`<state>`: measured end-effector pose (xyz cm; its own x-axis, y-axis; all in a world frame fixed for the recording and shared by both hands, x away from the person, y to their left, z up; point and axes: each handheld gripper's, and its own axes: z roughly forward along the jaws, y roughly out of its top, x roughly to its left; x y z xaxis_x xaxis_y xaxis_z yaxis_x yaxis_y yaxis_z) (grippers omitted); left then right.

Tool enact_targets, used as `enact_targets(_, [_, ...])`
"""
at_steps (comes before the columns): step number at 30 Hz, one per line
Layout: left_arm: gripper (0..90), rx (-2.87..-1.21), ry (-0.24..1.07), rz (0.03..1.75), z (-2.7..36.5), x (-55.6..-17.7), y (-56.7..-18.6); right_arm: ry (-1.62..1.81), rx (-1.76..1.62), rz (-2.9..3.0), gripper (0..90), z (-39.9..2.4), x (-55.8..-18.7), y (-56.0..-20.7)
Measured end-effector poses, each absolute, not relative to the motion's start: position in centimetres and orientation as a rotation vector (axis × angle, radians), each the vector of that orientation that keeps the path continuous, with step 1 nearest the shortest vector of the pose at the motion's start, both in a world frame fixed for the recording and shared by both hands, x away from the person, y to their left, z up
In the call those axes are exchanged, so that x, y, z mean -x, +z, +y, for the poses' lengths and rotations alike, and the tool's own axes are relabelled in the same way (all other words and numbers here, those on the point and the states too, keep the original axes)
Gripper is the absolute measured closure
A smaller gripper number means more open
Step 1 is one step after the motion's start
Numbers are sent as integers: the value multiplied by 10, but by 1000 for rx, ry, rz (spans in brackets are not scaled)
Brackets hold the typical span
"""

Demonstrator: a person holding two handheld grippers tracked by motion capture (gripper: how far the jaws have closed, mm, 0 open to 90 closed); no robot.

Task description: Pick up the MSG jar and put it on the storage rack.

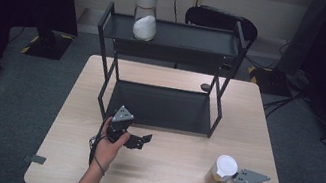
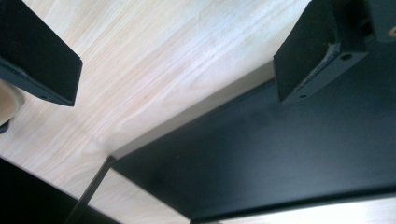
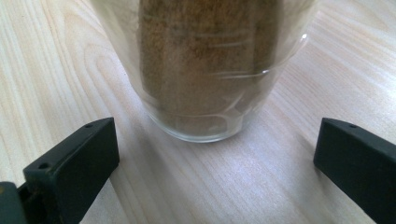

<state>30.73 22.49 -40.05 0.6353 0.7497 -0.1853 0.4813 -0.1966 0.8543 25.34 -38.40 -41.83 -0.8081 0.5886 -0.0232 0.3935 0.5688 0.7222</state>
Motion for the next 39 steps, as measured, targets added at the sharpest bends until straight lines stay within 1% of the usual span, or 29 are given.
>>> enact_targets(7, [9,-1876,362,1000,226,-298,-407,1074,-813,2542,0,-384,-253,-418])
enact_targets(10, [10,-1940,418,1007,220,-295,-405,1074,-814,2542,0,-384,-253,-418])
enact_targets(17, [13,-2027,473,1000,213,-291,-406,1074,-814,2542,0,-384,-253,-418])
enact_targets(24, [18,-2067,487,1008,212,-289,-409,1074,-814,2542,0,-384,-253,-418])
enact_targets(39, [24,-2099,496,1042,214,-286,-420,1075,-814,2542,0,-384,-253,-418])
